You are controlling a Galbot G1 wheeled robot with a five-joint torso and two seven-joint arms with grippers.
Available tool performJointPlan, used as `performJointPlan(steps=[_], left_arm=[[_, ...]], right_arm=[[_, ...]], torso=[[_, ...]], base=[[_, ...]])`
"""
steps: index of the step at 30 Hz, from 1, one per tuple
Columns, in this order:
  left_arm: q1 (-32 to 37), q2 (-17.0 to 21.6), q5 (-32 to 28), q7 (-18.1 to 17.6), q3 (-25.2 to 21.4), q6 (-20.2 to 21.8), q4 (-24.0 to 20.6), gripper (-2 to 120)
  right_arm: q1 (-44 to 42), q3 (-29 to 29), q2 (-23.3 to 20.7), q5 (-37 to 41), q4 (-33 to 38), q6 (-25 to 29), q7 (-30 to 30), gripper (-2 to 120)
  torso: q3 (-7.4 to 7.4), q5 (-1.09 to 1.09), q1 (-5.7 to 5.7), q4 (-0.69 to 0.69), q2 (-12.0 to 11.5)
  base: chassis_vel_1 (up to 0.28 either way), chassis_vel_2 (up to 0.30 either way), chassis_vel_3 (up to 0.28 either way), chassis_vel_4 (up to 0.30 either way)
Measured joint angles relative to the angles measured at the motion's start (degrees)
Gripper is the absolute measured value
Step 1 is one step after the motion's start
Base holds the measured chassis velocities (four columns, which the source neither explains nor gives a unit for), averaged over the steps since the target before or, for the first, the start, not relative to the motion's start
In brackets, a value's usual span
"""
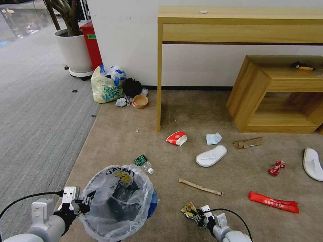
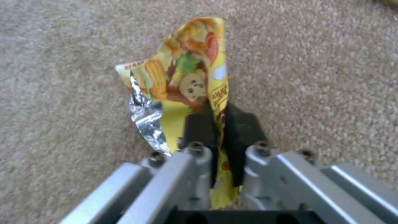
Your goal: Pick up the trash bin and place the garbage on the floor into it.
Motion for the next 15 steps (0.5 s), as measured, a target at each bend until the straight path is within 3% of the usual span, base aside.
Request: performJointPlan(steps=[2, 15], left_arm=[[-0.1, 0.0, 0.0, 0.1, 0.0, 0.0, 0.0, 0], [-0.7, 0.8, -0.3, 0.2, 0.0, 0.0, 0.6, 0]], right_arm=[[0.0, 0.0, 0.0, 0.0, -0.2, 0.1, 0.3, 0], [-0.7, 0.9, -0.7, -0.5, 3.0, 0.8, 1.4, 0]], torso=[[0.0, 0.0, 0.0, 0.0, 0.0], [0.0, 0.01, 0.0, -0.01, 0.0]], base=[[0.0, 0.0, 0.0, 0.0], [0.0, 0.0, 0.0, 0.0]])
